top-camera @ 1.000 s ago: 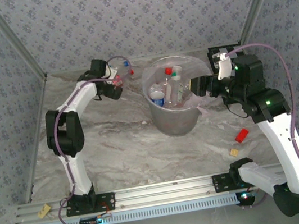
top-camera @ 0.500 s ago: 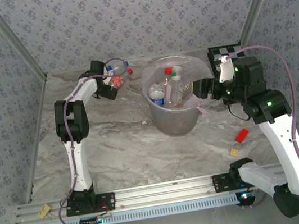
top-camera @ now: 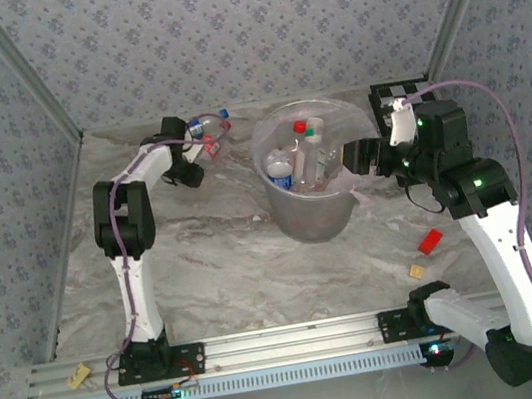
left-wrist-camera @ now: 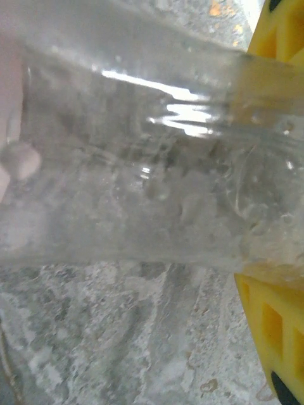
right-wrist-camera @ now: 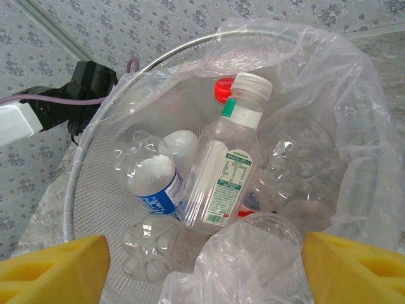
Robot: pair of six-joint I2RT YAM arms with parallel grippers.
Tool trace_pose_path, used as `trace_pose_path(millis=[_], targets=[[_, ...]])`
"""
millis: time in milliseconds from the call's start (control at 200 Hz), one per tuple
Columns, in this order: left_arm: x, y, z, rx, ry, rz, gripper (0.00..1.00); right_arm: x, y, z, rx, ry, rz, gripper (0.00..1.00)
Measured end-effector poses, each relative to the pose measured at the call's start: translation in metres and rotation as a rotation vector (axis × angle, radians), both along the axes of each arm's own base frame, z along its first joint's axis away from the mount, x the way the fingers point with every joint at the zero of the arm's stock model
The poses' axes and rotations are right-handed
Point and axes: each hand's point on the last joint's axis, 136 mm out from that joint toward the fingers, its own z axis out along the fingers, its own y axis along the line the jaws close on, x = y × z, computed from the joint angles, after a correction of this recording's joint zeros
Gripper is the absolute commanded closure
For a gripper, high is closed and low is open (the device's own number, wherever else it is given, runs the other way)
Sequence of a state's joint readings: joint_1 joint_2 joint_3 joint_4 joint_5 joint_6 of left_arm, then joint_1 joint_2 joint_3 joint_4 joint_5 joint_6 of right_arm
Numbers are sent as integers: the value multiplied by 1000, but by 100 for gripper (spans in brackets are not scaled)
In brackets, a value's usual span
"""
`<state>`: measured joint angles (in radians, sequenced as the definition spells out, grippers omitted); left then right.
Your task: Put the plastic bottles in the bin
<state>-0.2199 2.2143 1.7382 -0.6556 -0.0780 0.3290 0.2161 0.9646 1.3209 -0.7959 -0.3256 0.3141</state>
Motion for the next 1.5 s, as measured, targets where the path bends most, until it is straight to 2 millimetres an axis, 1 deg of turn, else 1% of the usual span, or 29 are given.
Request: trace_pose_path(millis=[10,35,155,250,330,350,390,445,455,470,490,505,575,625,680,695,755,825,890,980,1035,1099,1169,1249,1354,1499], targets=[[-1,0,0,-1,3,-2,54,0,0,0,0,0,0,19],[-3,-1,0,-6,5,-4,55,0,0,0,0,0,0,19],[-12,-11,6,-35,18,-29,56,-1,1,1,3,-1,4,19],[-17,-22,25,-62,-5,-51,56,-1,2,2,7,-2,9,19],[-24,-28,55,-93,-55,-49,56,0,4,8,14,-12,18,20],[-26,-29,63,-100,-70,-43,59,0,4,11,17,-16,21,20],[-34,-30,81,-125,-98,-30,60,1,6,16,23,-27,28,20],[-47,-31,111,-170,-158,-4,60,3,8,23,34,-45,38,20],[-50,-30,113,-175,-165,1,60,2,9,25,36,-49,41,20],[-55,-31,124,-195,-187,9,60,3,10,27,40,-53,46,20],[-61,-31,131,-209,-206,19,60,3,11,29,45,-58,49,20],[-67,-31,141,-231,-229,28,60,4,13,31,48,-63,56,20],[-93,-29,168,-304,-306,75,59,7,21,39,62,-79,83,20],[-110,-28,183,-358,-356,115,60,10,30,45,72,-86,111,19],[-129,-27,195,-430,-404,152,61,15,43,52,81,-92,147,14],[-133,-27,196,-443,-413,163,62,17,47,54,81,-97,158,12],[-150,-28,204,-527,-451,190,63,23,67,63,86,-109,211,8],[-168,-32,213,-622,-493,206,68,28,93,74,91,-128,277,4],[-187,-44,224,-702,-526,179,68,31,117,82,97,-142,334,0],[-213,-69,249,-803,-560,83,67,37,148,93,107,-158,398,0],[-225,-83,264,-850,-577,18,68,43,161,98,113,-165,419,0],[-236,-96,277,-881,-584,-44,68,55,173,102,121,-171,433,0],[-243,-108,284,-895,-581,-96,68,67,183,104,131,-170,446,0],[-248,-118,282,-895,-562,-131,68,77,194,100,148,-154,471,0],[-242,-122,272,-865,-543,-111,67,83,202,93,175,-122,498,0],[-235,-126,270,-841,-533,-99,67,87,202,91,207,-97,522,5]])
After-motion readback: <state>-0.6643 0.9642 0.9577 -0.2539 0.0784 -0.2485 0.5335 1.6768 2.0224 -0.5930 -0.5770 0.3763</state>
